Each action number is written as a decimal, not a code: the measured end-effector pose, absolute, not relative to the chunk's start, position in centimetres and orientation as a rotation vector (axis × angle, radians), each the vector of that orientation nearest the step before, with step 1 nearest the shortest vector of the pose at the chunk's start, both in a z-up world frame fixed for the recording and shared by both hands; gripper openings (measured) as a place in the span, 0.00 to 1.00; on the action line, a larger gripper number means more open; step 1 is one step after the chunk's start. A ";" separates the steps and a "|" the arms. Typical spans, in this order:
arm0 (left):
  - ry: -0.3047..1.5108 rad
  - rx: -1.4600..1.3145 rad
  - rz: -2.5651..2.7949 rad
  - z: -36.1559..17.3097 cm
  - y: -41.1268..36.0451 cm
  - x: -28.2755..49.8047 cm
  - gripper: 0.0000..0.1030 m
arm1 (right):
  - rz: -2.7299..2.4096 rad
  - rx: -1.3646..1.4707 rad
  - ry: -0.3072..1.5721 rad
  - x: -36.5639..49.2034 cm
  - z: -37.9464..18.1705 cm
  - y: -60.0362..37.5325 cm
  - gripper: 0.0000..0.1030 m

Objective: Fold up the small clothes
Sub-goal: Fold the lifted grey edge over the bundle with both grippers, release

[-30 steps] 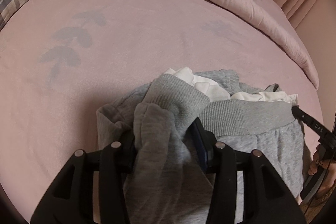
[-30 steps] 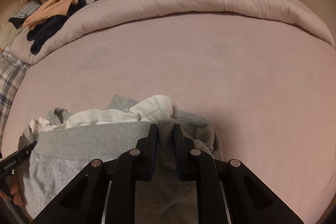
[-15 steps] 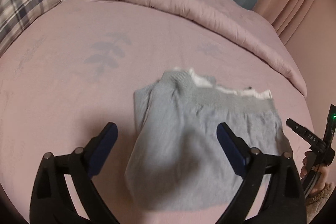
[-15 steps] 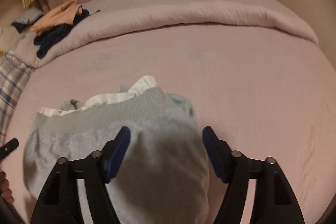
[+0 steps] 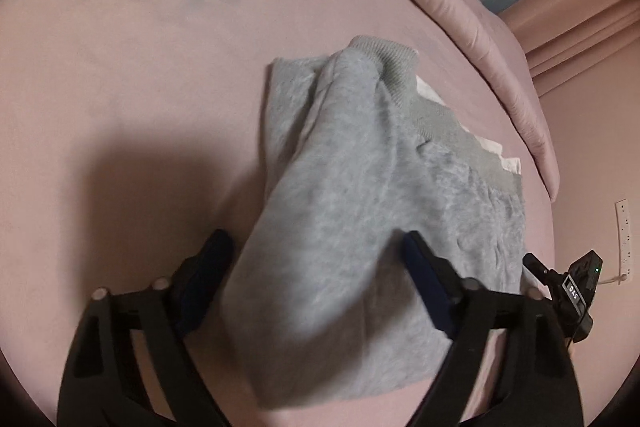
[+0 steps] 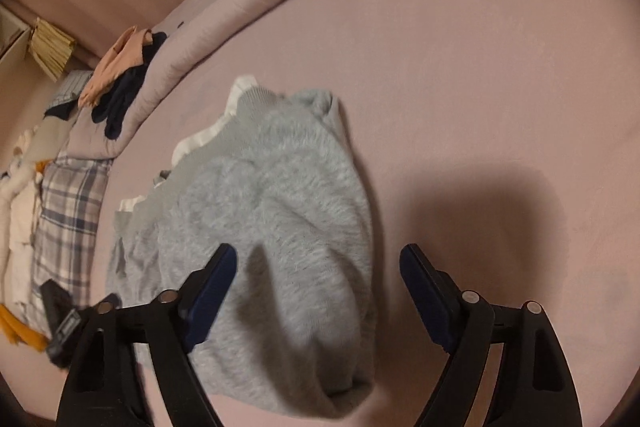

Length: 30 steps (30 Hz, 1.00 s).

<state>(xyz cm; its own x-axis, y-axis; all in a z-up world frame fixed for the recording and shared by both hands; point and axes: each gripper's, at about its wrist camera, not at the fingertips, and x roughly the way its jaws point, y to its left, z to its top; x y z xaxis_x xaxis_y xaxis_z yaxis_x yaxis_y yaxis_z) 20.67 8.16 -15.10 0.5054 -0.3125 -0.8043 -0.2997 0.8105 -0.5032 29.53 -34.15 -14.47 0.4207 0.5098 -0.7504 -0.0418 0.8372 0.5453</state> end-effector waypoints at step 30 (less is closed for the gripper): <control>1.132 -0.635 -0.019 -13.2 5.0 7.9 0.26 | 0.330 0.529 1.103 20.1 -13.4 -34.8 0.14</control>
